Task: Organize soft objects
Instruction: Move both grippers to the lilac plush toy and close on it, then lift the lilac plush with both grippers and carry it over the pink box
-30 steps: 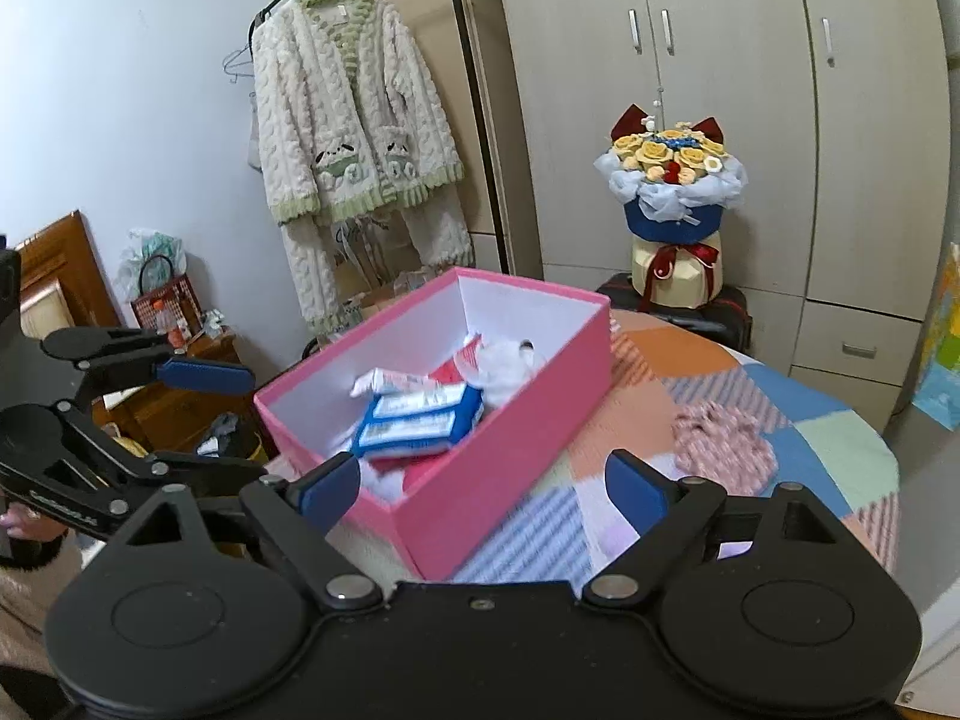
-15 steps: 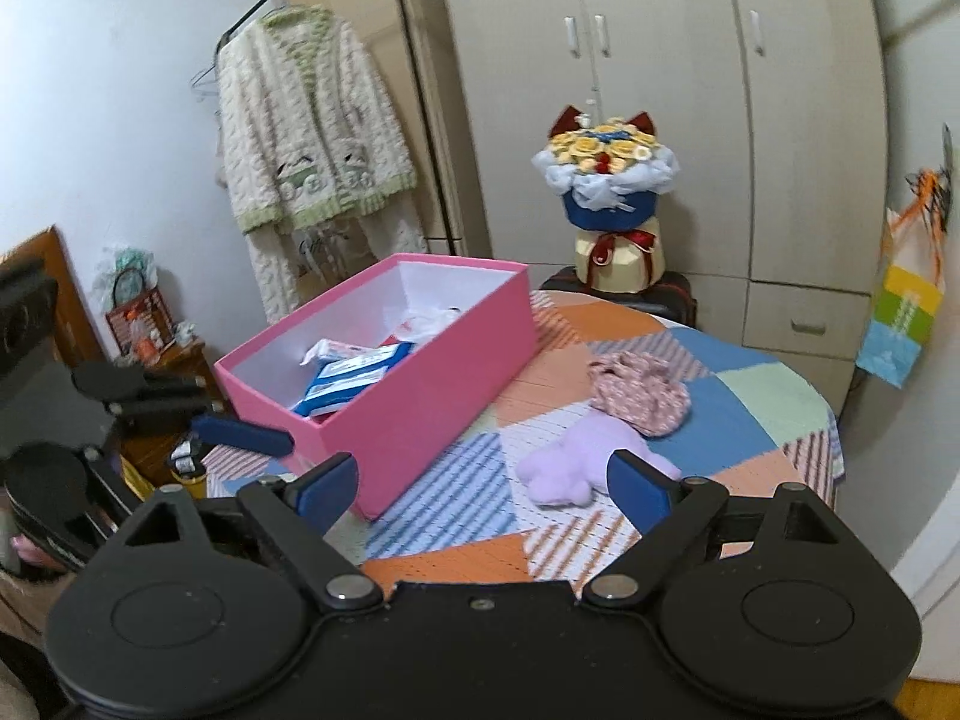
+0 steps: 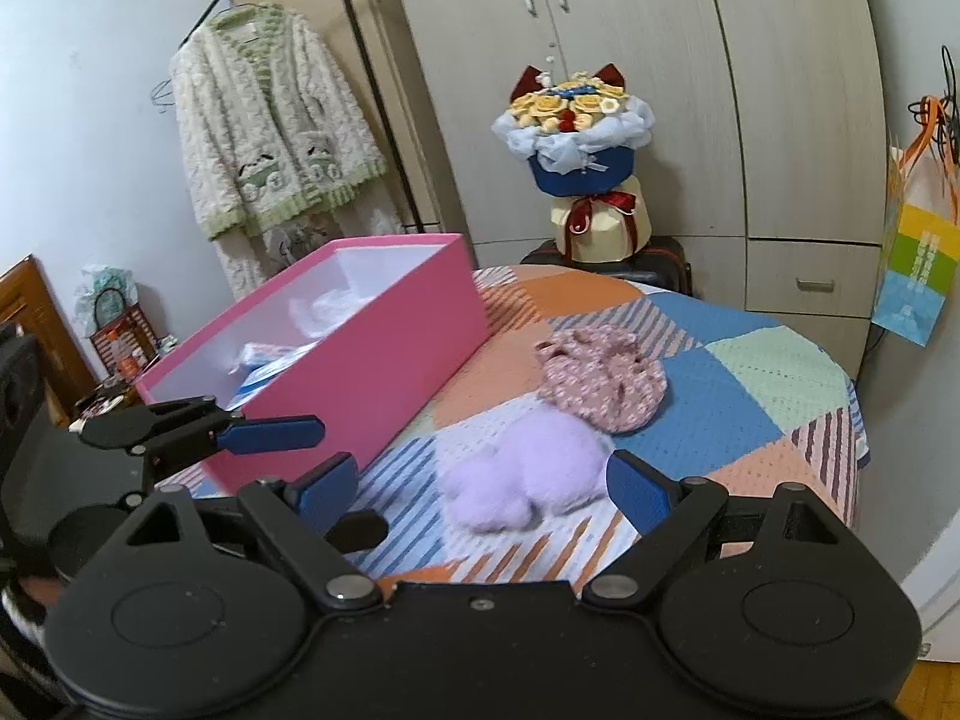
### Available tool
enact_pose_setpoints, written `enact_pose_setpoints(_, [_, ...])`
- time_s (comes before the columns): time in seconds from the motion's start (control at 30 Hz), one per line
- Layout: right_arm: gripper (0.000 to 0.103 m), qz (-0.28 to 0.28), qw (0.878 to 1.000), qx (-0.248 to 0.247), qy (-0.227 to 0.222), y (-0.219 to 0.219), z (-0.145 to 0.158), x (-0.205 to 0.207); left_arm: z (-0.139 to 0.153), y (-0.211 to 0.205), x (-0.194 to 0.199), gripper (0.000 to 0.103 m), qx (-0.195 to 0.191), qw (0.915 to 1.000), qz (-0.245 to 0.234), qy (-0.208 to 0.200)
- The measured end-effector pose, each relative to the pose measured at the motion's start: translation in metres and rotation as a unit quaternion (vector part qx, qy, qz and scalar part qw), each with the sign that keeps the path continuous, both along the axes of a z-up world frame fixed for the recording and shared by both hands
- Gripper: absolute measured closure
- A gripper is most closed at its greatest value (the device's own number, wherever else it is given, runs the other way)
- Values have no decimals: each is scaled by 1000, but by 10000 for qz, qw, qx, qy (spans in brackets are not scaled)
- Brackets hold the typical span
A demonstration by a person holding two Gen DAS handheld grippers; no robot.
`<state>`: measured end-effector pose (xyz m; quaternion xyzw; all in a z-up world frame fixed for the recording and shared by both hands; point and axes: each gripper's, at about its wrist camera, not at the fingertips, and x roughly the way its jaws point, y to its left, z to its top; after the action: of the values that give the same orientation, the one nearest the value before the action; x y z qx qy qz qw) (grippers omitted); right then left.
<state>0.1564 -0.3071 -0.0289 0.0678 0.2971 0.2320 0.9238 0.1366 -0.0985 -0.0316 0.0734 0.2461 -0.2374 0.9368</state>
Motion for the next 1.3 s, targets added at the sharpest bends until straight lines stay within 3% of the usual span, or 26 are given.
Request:
enact_pose_setpoints(0.1, [11,11,10000,22,76,-1,-9,23,-7,-11,13,27,83,9996,173,-224])
enact_pose_setpoints(0.27, [11,59,9995,170,243,-2,-25,59,-20,-21,32,28,-157,9997,99,165])
enact_pose_setpoints(0.37, [11,108,9988,240,412,-1,-37,77,-33,-24,42,34,-140,9989,359,265])
enact_pose_setpoints(0.6, [16,143,9958,372,825,2,-62,95,-54,-6,62,45,-977,9886,838,784])
enact_pose_setpoints(0.7, [23,210,9950,355,908,3,-68,95,-64,0,66,53,-1308,9818,877,1065])
enact_pose_setpoints(0.77, [36,327,9951,288,890,5,-70,91,-70,4,67,62,-1645,9734,893,1321])
enact_pose_setpoints(0.83, [38,311,9958,264,819,3,-71,85,-74,6,67,64,-1901,9664,931,1460])
enact_pose_setpoints(1.2, [47,110,9925,737,965,-15,-79,76,-75,5,64,70,-1948,9667,764,1476])
enact_pose_setpoints(1.3, [49,20,9934,642,948,-10,-77,69,-71,2,59,71,-1765,9728,705,1323])
